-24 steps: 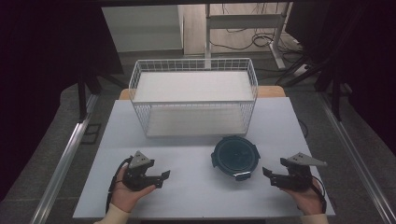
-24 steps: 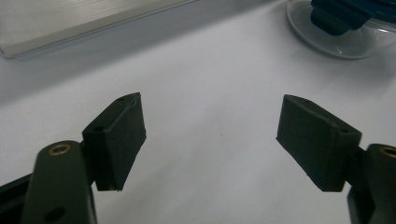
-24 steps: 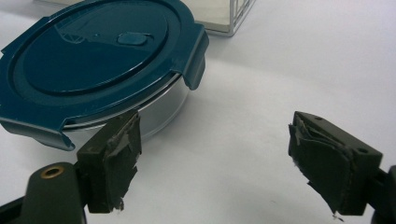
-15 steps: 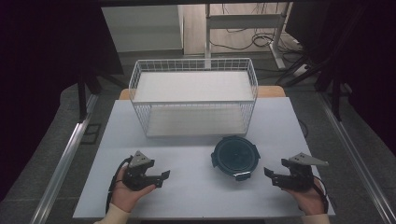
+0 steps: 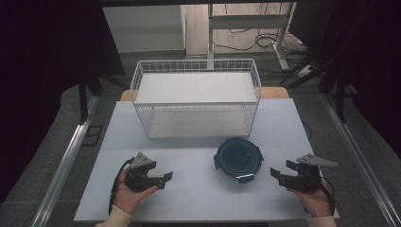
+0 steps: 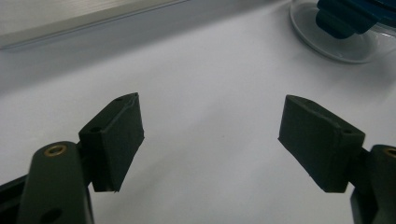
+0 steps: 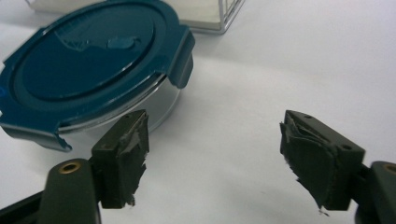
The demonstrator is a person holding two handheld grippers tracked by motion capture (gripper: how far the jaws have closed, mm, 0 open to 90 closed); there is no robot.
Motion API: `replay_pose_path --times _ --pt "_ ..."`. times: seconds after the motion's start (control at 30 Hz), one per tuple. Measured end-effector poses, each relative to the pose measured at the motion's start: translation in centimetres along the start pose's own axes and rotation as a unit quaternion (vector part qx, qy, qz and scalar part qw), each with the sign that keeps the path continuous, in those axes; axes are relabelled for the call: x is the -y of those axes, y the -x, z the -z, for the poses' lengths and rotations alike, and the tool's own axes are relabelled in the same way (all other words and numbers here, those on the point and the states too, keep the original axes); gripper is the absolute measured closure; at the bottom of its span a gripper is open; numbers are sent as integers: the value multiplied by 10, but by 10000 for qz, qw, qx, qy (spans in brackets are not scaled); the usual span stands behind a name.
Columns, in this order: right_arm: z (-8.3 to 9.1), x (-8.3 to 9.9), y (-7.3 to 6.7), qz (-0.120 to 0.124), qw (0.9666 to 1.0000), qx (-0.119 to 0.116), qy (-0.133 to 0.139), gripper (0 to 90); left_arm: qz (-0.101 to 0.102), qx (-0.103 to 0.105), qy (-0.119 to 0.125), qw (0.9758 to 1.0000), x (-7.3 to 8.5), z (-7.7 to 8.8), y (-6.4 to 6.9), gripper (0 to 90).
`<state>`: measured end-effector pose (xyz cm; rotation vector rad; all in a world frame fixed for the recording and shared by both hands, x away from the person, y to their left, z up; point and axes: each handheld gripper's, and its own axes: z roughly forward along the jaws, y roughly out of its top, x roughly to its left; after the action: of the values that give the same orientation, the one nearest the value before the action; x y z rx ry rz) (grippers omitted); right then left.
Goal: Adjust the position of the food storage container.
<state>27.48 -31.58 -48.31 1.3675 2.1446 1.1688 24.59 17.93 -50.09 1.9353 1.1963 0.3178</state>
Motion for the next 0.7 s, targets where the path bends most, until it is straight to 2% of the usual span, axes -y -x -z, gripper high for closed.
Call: replay_pose_path --times 0.17,0.33,0.47,0.57,0.6,0.63,0.7 --pt "0 -4 1 -14 10000 -19 -75 297 -6 -85 9 10000 1 2 -4 211" --pt "2 -10 -2 34 9998 32 -193 364 75 -131 74 9999 0 6 -5 210" --pt "4 -16 -3 130 9997 28 -200 421 48 -135 56 9999 0 4 -5 210" --pt "4 -25 -5 258 9994 80 -237 487 30 -151 -21 9999 1 2 -5 208" --pt "5 -30 -8 437 9987 185 -192 578 48 -201 -49 9998 1 2 -5 208" --pt "5 -33 -10 580 9978 255 -192 606 42 -208 -46 9998 0 2 -5 209" --pt "5 -36 -11 629 9973 301 -221 634 49 -199 -33 9998 0 2 -4 209"
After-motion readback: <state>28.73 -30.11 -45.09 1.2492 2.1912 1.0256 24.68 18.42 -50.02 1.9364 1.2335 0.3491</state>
